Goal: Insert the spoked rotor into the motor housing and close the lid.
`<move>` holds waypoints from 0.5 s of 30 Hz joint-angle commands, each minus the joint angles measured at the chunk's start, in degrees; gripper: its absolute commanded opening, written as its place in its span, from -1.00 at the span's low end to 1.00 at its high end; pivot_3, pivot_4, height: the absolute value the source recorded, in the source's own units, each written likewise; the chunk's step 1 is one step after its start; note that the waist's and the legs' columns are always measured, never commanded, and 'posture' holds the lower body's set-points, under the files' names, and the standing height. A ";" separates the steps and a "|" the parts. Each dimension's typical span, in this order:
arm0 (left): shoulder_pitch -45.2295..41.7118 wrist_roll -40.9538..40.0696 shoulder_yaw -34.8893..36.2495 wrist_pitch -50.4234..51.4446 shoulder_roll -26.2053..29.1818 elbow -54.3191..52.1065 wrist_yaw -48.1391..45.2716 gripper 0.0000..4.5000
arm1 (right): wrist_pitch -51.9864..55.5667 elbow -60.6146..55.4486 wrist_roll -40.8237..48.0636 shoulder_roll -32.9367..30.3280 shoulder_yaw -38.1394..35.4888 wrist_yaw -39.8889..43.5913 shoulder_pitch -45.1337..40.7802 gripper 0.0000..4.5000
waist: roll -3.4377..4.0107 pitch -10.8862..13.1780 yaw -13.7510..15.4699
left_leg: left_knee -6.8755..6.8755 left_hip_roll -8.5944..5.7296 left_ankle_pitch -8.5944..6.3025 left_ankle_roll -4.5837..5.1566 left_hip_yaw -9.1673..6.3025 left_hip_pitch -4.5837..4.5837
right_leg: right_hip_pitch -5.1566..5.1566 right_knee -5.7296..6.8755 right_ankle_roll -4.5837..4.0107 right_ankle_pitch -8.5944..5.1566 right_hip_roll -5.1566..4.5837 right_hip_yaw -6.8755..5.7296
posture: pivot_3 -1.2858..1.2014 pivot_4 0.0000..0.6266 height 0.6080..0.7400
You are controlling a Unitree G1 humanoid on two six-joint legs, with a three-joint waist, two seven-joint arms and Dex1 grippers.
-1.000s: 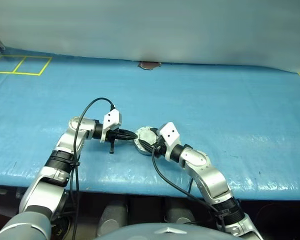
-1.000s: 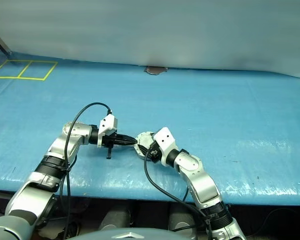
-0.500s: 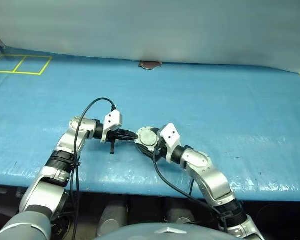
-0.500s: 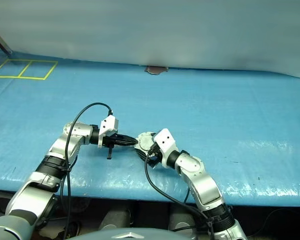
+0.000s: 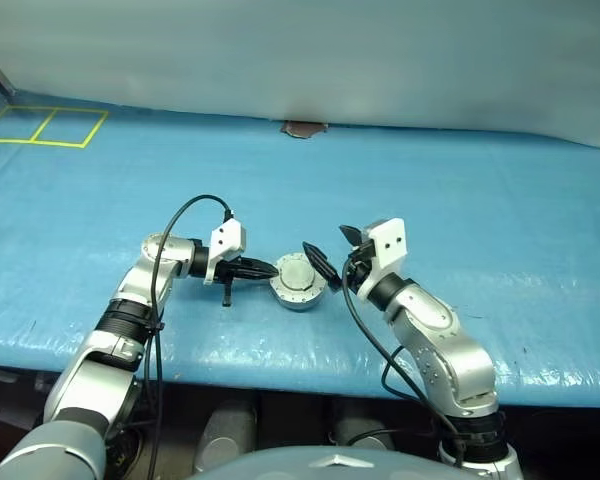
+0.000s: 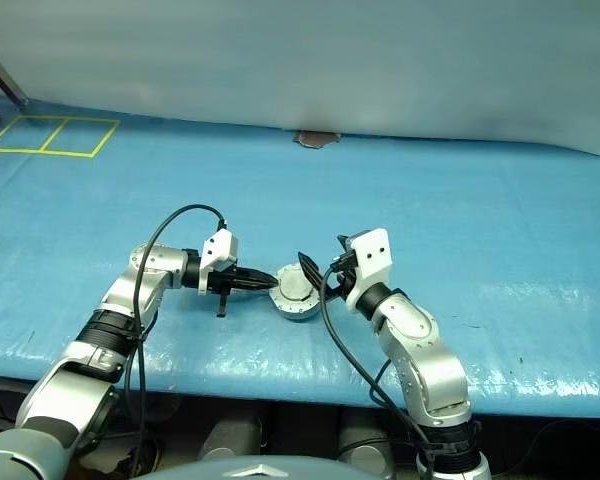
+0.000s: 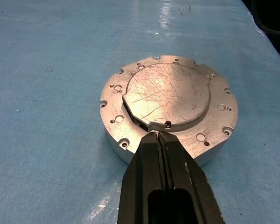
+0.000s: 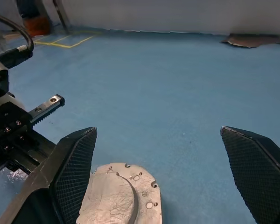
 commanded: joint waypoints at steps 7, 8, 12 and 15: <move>0.41 0.91 -0.44 -0.09 -1.60 1.78 0.03 -1.00 | 15.85 -2.04 23.45 0.92 -13.22 0.31 6.85 0.99 | 0.05 0.03 0.21 | -0.01 0.04 0.00 0.01 -0.05 -0.06 | 0.01 -0.01 0.00 -0.01 -0.11 0.02 | 0.03 -0.52 1.00; 0.38 0.89 -0.34 -0.09 -1.67 1.81 0.04 -1.00 | 16.52 -1.33 24.76 0.85 -14.05 0.03 7.22 0.99 | 0.05 0.03 0.21 | -0.01 0.04 0.00 0.01 -0.05 -0.05 | 0.01 -0.01 0.00 -0.01 -0.11 0.02 | 0.03 -0.52 1.00; 0.39 1.02 0.03 -0.37 -1.78 2.00 0.23 -1.00 | 18.85 2.25 32.05 2.61 -18.91 -2.17 8.14 0.99 | 0.07 0.04 0.21 | -0.02 0.04 -0.01 0.01 -0.05 -0.07 | 0.00 -0.02 0.00 -0.01 -0.12 0.01 | 0.03 -0.52 1.00; 0.42 1.05 0.19 -0.42 -1.77 2.09 0.23 -1.00 | 20.27 5.19 36.25 3.98 -20.40 -3.59 8.16 0.99 | 0.12 0.07 0.20 | -0.04 0.04 0.00 0.02 -0.03 -0.08 | 0.00 -0.02 0.00 -0.01 -0.12 0.02 | 0.03 -0.52 1.00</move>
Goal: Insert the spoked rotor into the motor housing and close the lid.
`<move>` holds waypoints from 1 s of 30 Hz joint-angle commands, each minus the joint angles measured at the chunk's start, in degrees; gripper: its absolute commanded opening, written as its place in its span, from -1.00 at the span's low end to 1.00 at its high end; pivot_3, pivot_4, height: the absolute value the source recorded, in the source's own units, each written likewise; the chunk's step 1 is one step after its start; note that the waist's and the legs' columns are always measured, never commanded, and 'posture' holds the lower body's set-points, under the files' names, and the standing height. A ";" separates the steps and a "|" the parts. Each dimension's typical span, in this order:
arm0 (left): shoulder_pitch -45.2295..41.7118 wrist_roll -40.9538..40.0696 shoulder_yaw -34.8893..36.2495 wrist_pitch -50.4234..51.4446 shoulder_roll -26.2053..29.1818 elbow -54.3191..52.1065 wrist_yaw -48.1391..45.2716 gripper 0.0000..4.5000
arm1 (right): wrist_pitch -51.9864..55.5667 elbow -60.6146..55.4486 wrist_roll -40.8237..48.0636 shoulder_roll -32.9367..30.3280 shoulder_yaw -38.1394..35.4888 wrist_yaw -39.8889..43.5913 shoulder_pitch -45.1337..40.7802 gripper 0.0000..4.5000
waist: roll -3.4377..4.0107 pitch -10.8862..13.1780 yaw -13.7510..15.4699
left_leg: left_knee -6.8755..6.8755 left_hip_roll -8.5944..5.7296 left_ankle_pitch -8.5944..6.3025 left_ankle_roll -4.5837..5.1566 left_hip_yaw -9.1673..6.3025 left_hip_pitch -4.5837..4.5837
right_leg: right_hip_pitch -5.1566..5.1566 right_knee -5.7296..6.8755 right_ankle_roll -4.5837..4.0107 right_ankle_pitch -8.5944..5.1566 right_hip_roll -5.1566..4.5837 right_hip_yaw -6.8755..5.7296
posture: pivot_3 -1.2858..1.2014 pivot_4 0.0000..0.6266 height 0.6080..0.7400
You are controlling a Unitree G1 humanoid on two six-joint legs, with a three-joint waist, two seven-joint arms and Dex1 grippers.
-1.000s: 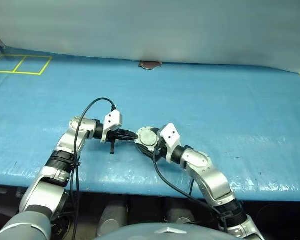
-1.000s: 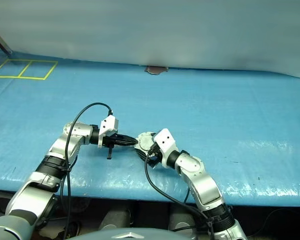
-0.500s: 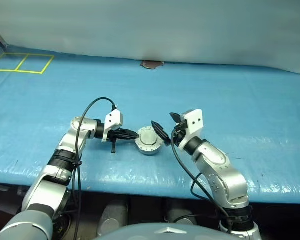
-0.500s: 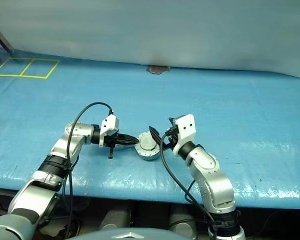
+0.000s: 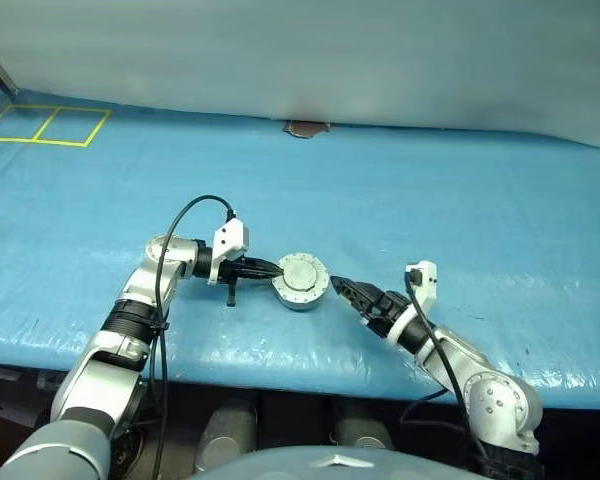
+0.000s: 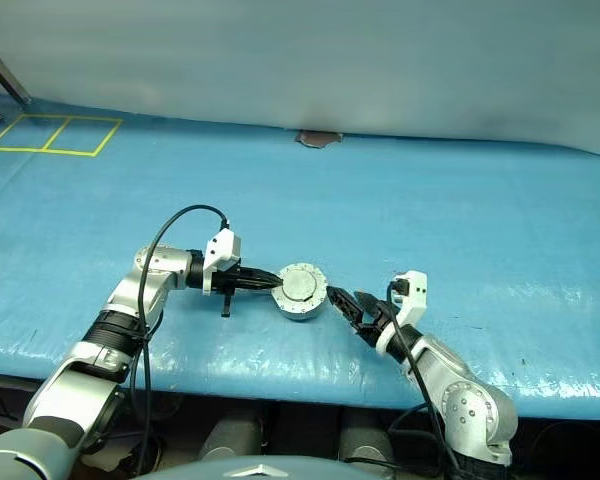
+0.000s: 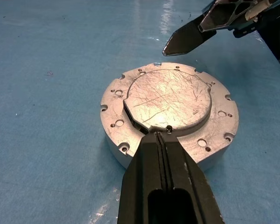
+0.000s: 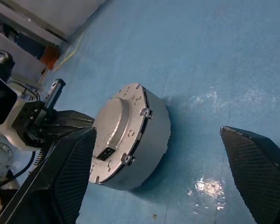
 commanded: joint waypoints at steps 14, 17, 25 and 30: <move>0.46 1.27 -0.22 -0.01 0.11 1.17 0.78 -1.00 | 0.94 9.68 12.38 6.88 1.50 -5.37 -2.10 0.99 | 0.05 0.02 -0.11 | -0.03 0.02 0.00 0.00 0.00 0.01 | -0.09 -0.01 -0.01 -0.01 0.01 0.00 | 0.03 -0.52 1.00; 0.52 1.32 -0.15 -0.10 0.11 1.10 0.91 -1.00 | 0.27 11.56 13.13 7.26 1.24 -5.52 -2.82 0.99 | 0.05 0.02 -0.12 | -0.03 0.02 0.00 0.00 0.00 0.01 | -0.11 -0.03 -0.01 -0.01 0.00 0.00 | 0.03 -0.52 1.00; 0.67 1.34 0.02 -0.15 0.12 0.88 1.18 -1.00 | -1.59 13.58 14.45 7.85 0.76 -6.94 -2.81 0.28 | 0.05 0.02 -0.20 | -0.06 0.00 0.00 0.00 0.00 0.01 | -0.12 -0.04 -0.01 -0.01 0.01 0.00 | 0.03 -0.52 1.00; 0.57 1.38 0.04 -0.15 0.04 0.90 1.25 -1.00 | -2.12 13.38 14.53 6.94 1.02 -7.21 -2.62 -0.41 | 0.06 0.03 -0.27 | -0.13 -0.02 0.00 0.00 0.02 -0.01 | -0.10 -0.04 -0.01 -0.01 0.02 0.00 | 0.03 -0.52 1.00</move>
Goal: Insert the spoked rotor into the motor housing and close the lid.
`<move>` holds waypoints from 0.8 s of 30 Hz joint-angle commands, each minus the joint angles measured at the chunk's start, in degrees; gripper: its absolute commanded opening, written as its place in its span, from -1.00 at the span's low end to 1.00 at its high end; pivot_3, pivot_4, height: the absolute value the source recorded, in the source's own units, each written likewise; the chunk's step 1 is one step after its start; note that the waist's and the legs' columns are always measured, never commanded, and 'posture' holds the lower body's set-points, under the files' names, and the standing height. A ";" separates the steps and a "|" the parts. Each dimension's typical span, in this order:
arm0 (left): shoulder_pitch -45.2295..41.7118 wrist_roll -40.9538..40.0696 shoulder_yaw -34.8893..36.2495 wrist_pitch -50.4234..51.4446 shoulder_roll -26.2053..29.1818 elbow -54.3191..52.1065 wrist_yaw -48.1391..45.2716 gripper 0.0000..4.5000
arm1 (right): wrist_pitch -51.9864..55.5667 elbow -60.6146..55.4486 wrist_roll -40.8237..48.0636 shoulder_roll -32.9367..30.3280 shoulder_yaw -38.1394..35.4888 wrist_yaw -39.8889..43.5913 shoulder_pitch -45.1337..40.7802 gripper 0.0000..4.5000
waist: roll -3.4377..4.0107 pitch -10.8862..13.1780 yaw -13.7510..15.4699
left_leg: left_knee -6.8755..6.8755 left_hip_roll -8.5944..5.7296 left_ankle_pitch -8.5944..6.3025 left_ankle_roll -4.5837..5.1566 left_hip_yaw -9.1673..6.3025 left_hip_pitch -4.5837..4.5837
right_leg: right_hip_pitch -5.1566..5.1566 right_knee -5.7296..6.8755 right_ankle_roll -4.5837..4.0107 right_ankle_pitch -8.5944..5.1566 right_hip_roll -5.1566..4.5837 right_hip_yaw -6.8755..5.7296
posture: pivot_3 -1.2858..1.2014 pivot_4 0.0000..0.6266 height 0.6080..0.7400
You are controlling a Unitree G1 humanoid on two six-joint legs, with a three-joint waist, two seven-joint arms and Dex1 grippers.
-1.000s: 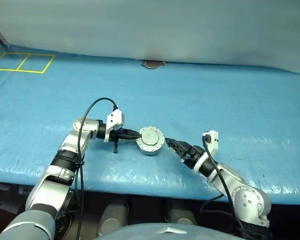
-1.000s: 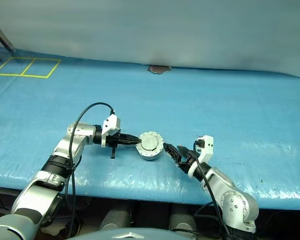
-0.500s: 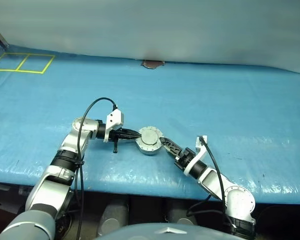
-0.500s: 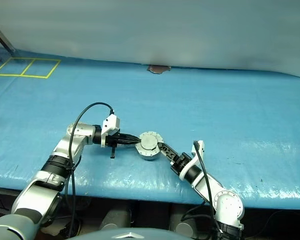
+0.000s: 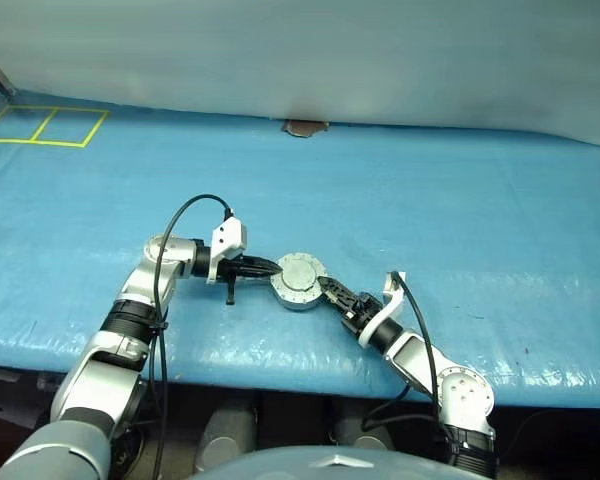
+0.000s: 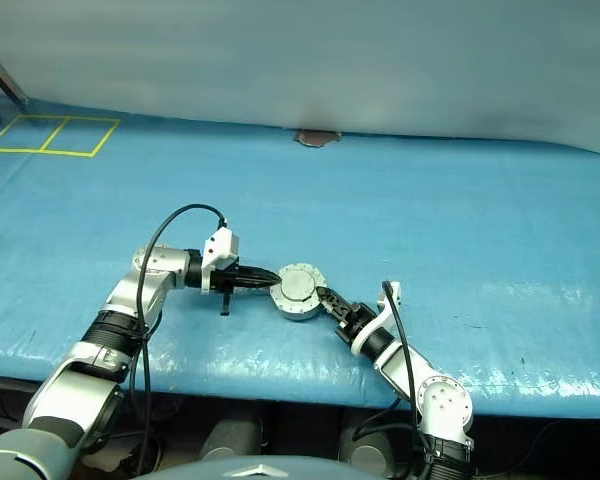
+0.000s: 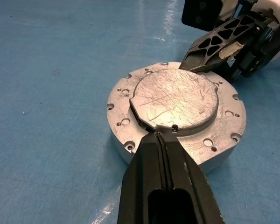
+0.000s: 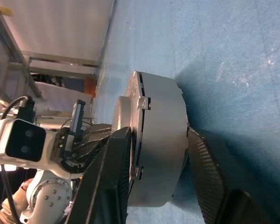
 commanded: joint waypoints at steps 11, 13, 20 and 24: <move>0.44 1.27 -0.84 -0.19 -0.36 0.37 0.64 -1.00 | -1.07 -0.77 -0.16 -1.48 2.41 -0.48 0.32 -0.46 | 0.01 0.01 0.04 | 0.00 0.01 0.00 0.00 0.01 -0.01 | -0.01 -0.04 0.00 0.00 -0.01 0.00 | 0.03 -0.52 1.00; 0.50 1.25 -0.72 -0.22 -0.36 0.29 0.83 -1.00 | -0.94 -0.47 -1.00 -1.77 3.20 -0.81 0.40 -0.46 | 0.01 0.01 0.02 | 0.00 0.01 0.00 0.00 0.00 -0.01 | -0.01 -0.03 0.00 0.00 -0.01 0.00 | 0.03 -0.52 1.00; 0.68 -0.02 0.69 0.92 -0.48 -0.43 1.86 -1.00 | -2.65 0.30 0.58 -0.83 2.10 -1.20 0.46 -0.46 | 0.02 0.01 -0.04 | 0.00 0.05 0.00 0.00 -0.02 0.03 | -0.01 -0.03 0.00 -0.01 -0.02 0.00 | 0.03 -0.52 1.00; 0.00 -3.73 3.97 4.67 -1.17 -1.11 3.19 -1.00 | -3.52 1.98 5.64 1.09 -1.10 -2.22 -0.04 -0.46 | 0.01 0.02 -0.19 | 0.00 0.23 0.00 0.00 -0.05 -0.03 | -0.01 -0.02 0.00 0.00 -0.01 0.00 | 0.03 -0.52 1.00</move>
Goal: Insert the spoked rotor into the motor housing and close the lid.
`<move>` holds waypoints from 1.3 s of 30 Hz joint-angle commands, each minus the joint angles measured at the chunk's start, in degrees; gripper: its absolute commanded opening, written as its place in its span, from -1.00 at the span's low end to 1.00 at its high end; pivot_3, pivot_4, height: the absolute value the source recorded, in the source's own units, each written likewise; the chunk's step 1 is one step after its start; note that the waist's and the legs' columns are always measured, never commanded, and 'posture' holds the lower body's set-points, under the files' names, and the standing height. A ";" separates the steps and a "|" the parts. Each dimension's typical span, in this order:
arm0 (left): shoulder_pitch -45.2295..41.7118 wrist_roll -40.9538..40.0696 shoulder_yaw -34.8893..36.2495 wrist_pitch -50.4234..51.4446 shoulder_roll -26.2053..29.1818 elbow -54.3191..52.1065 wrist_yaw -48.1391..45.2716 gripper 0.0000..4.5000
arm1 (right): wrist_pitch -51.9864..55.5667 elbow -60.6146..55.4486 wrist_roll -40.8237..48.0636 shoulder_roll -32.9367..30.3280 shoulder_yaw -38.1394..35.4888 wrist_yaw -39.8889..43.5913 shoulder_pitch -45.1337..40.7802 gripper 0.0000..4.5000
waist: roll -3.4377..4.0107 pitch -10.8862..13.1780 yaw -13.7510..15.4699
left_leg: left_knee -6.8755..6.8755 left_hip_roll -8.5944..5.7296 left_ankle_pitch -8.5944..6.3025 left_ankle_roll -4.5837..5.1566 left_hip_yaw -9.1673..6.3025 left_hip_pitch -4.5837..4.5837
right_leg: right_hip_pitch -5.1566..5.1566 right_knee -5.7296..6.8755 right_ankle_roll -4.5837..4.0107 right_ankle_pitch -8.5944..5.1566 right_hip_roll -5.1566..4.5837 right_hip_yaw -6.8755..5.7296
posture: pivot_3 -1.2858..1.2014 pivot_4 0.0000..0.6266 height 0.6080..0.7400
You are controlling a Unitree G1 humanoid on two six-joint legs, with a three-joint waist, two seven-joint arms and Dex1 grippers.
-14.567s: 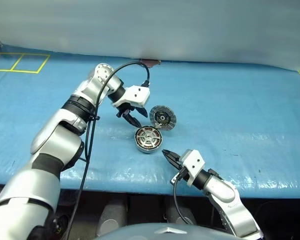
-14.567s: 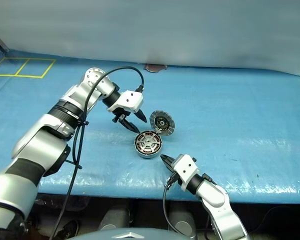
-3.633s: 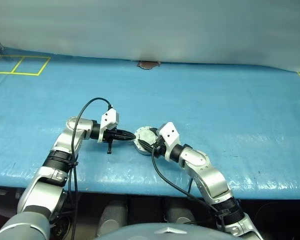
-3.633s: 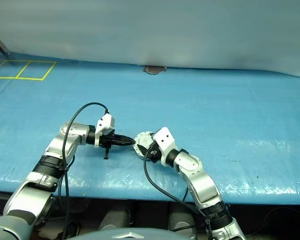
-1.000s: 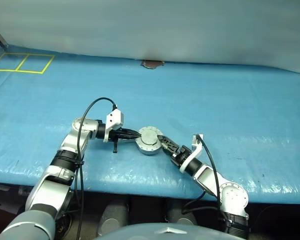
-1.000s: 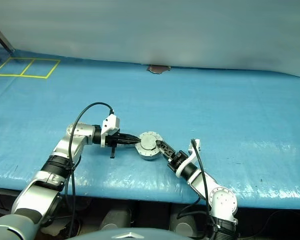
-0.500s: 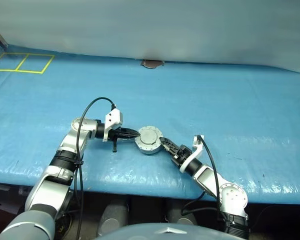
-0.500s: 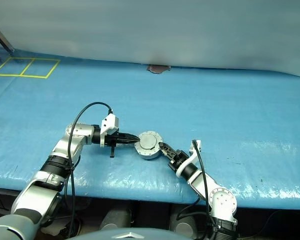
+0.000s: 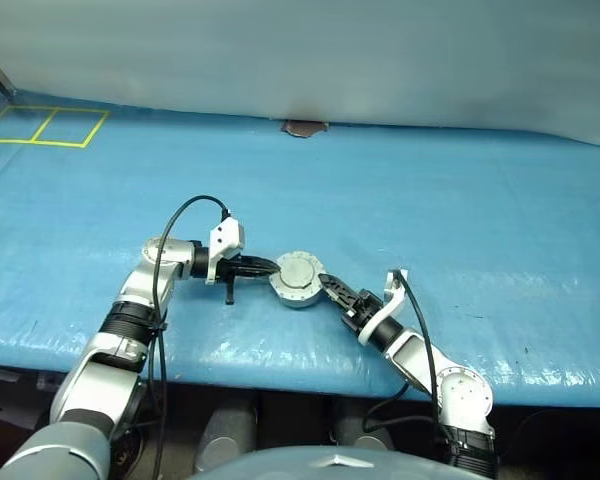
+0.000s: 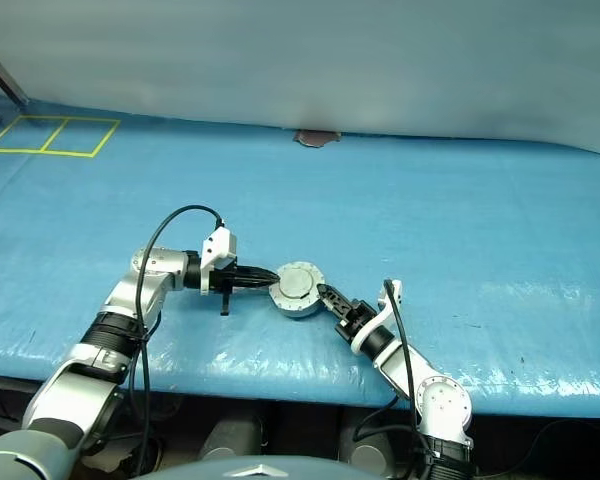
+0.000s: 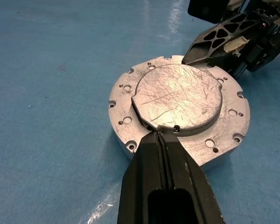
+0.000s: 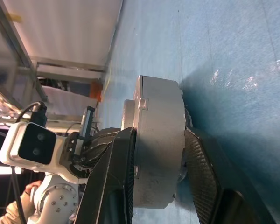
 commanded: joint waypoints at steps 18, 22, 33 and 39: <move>0.56 -14.87 13.54 21.05 -2.97 -7.66 11.35 -1.00 | -5.56 0.29 15.33 1.33 -4.11 1.15 -2.48 -0.46 | 0.12 0.22 -0.99 | -0.20 -0.27 0.04 0.04 0.18 -0.47 | -0.46 0.01 0.31 0.17 0.15 -0.01 | 0.03 -0.52 1.00; 2.42 -18.84 15.65 28.15 -4.51 -10.90 14.77 -1.00 | -6.63 -1.41 16.50 0.95 -3.84 1.76 -3.78 -0.46 | 0.14 0.23 -1.44 | -0.21 -0.26 0.04 0.04 0.24 -0.62 | -0.68 0.09 0.30 0.19 0.15 0.04 | 0.03 -0.52 1.00; 5.82 -28.09 21.03 38.66 -5.08 -14.53 17.03 -0.02 | -8.79 -3.93 18.02 -0.01 -2.84 -0.57 -7.30 -0.46 | 0.14 0.23 -1.57 | -0.11 -0.24 0.07 0.04 0.25 -0.64 | -0.68 0.15 0.31 0.21 0.21 0.05 | 0.03 -0.52 1.00; 6.39 -33.62 23.22 45.37 -5.60 -15.70 17.88 0.90 | -9.25 -3.24 18.03 -0.32 -2.28 -1.69 -8.04 -0.46 | 0.14 0.23 -1.65 | -0.08 -0.24 0.07 0.04 0.26 -0.65 | -0.69 0.18 0.07 0.37 0.22 0.06 | 0.03 -0.52 1.00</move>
